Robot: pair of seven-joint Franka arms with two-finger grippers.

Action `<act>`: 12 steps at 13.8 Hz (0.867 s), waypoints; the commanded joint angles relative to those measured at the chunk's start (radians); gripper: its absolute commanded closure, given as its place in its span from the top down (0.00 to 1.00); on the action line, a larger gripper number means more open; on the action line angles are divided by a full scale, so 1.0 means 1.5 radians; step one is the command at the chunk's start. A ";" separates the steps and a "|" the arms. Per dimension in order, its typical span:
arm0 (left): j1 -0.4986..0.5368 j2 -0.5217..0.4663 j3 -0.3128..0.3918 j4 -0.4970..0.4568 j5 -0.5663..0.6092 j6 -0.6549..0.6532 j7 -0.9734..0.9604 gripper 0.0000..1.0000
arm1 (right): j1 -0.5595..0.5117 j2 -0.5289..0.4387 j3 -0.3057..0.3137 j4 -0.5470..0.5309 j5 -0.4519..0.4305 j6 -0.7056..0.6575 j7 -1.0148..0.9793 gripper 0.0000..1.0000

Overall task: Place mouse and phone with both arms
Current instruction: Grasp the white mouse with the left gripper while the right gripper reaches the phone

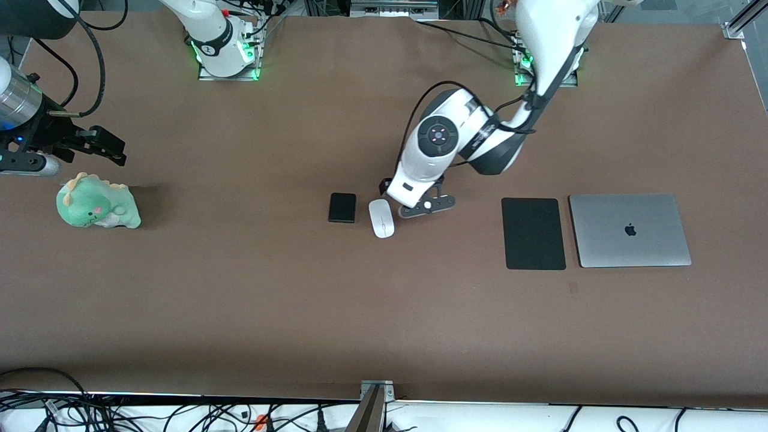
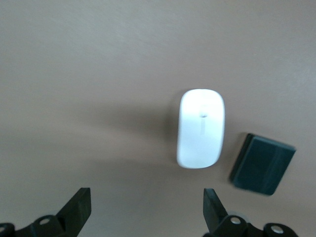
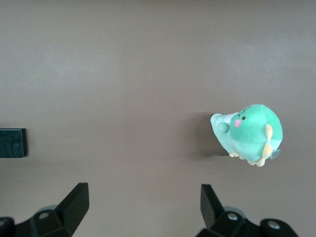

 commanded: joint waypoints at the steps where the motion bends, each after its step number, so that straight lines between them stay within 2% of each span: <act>1: -0.029 0.078 0.020 0.107 0.000 -0.003 -0.032 1.00 | 0.000 -0.008 0.006 -0.011 0.015 -0.005 0.001 1.00; 5: -0.158 0.121 0.132 0.113 -0.002 0.039 -0.079 1.00 | 0.012 0.007 0.007 -0.012 0.015 -0.016 0.006 1.00; 6: -0.175 0.132 0.145 0.117 -0.003 0.052 -0.089 1.00 | 0.019 0.013 0.008 -0.013 0.016 -0.014 0.014 1.00; 12: -0.183 0.195 0.148 0.186 -0.003 0.063 -0.109 1.00 | 0.053 0.041 0.017 -0.077 0.051 0.075 0.097 1.00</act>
